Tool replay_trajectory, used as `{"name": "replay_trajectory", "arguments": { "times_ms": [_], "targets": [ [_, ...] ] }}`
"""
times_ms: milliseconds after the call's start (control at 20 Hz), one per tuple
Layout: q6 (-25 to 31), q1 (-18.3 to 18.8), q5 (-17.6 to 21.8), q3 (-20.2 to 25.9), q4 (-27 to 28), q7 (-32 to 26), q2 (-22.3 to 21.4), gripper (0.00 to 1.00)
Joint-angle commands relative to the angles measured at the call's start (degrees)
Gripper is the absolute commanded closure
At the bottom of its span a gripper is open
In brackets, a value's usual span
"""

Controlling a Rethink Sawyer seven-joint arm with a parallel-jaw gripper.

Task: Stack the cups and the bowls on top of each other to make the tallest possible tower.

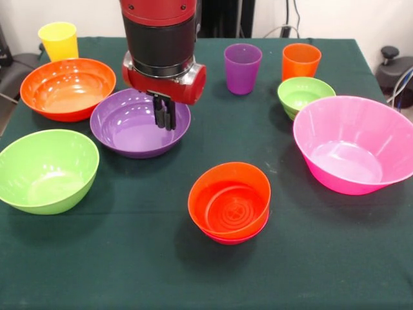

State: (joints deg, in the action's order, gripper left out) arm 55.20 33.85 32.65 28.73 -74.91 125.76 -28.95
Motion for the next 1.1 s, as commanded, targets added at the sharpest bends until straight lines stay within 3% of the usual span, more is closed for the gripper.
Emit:
{"name": "replay_trajectory", "arguments": {
  "times_ms": [50,700,1100],
  "targets": [
    [-4.10,-3.15,0.51,-2.40,-4.57,1.59,-0.43,1.00],
    [-6.65,-4.52,-1.36,-3.96,-10.50,4.00,-4.63,1.00],
    [-10.47,-4.87,-2.47,-5.10,-17.09,4.99,-8.50,1.00]
  ]
}}
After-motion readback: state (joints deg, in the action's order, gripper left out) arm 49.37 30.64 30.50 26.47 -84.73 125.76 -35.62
